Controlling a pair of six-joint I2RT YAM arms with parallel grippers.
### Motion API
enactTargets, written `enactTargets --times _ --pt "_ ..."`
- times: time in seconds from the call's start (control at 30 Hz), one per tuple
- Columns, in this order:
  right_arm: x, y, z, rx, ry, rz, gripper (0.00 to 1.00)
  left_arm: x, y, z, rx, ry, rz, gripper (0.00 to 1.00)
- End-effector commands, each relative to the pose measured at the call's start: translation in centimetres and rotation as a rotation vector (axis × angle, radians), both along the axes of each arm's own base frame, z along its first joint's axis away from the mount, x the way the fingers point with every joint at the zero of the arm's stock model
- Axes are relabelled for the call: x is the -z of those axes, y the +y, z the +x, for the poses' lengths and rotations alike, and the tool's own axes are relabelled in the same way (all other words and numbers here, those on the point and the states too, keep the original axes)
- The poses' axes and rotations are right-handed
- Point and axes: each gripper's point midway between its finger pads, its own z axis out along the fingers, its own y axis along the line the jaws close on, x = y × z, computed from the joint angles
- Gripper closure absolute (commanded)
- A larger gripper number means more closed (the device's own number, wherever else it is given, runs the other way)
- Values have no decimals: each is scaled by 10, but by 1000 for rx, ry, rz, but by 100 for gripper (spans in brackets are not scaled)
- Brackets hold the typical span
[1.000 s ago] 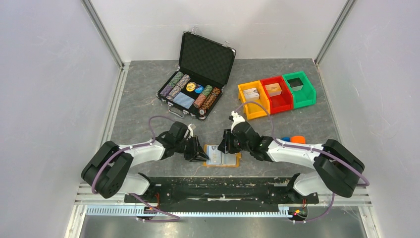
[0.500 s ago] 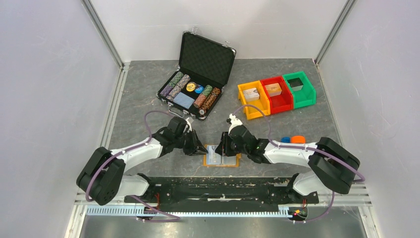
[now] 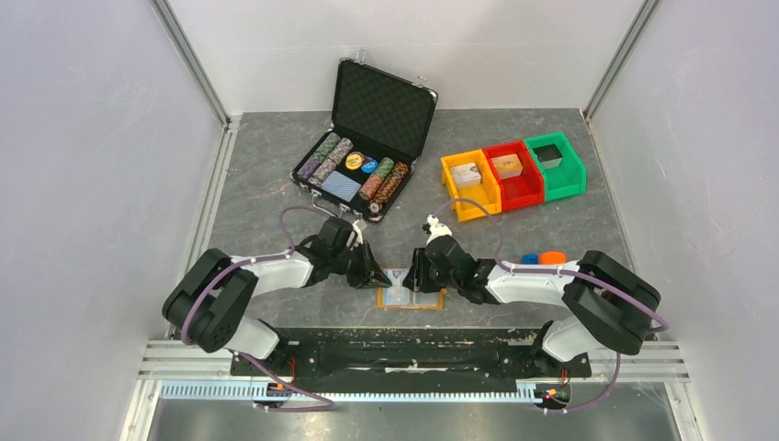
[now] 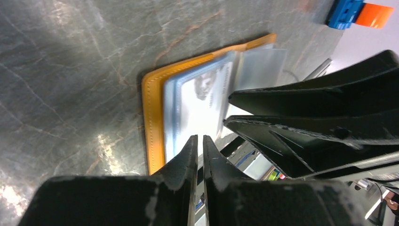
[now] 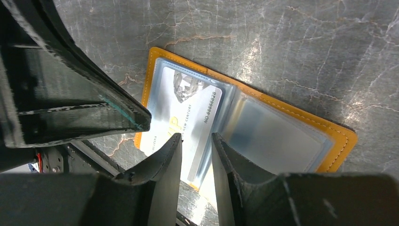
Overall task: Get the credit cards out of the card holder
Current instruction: Remove the credit card from the card holder.
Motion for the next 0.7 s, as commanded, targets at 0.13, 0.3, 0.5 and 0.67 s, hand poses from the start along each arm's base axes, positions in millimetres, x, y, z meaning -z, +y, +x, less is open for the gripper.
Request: enactTargets --times 0.13,0.3,0.5,0.67 --pt "6 -4 3 26 17 -51 67 24 11 -9 25 18 59 87" --pt "11 -4 0 25 30 -47 67 26 15 -12 27 13 75 86" --pt "6 3 -4 7 31 95 67 33 15 -17 34 37 68 86" --pt "4 2 -7 -3 37 207 72 35 16 -18 36 40 70 86"
